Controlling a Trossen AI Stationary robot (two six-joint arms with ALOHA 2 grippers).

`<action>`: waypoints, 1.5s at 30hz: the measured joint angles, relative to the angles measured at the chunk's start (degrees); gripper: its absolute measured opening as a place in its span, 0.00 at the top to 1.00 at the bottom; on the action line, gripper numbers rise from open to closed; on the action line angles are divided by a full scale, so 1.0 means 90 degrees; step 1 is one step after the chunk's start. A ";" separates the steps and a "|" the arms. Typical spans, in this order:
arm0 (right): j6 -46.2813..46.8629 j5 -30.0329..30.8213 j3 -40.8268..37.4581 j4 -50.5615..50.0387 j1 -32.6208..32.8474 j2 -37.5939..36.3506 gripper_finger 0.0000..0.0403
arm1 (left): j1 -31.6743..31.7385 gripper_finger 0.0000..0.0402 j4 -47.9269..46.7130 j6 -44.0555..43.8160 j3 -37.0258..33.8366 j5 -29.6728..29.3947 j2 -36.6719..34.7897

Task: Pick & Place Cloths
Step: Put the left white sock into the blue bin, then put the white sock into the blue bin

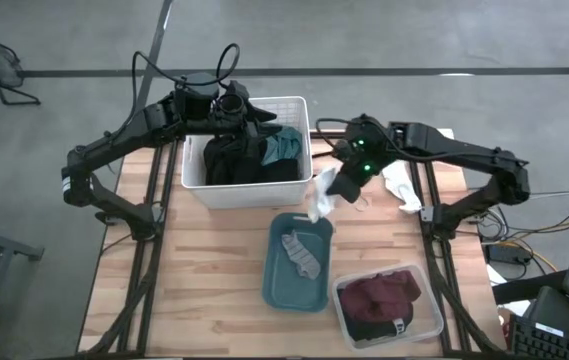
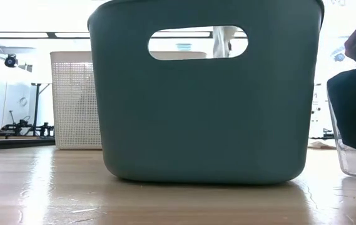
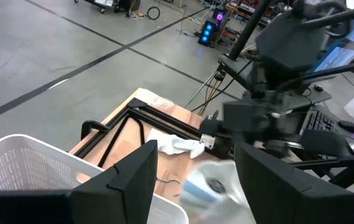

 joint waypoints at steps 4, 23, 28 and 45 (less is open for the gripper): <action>-0.0093 -0.0780 0.0507 0.0010 0.0241 0.0476 0.97 | 0.0000 0.46 0.0001 -0.0148 0.0000 0.0001 0.0000; -0.0481 -0.2651 0.1015 0.0053 0.0731 0.1645 0.73 | 0.0002 0.46 0.0000 -0.0289 0.0000 0.0003 0.0000; -0.0510 -0.2630 0.1015 0.0037 0.0658 0.1640 0.61 | 0.0002 0.46 -0.0001 -0.0313 0.0000 0.0003 0.0000; -0.1427 0.0879 0.1006 -0.2807 0.0148 0.1031 0.52 | 0.0000 0.46 -0.0001 -0.0311 0.0000 0.0003 0.0000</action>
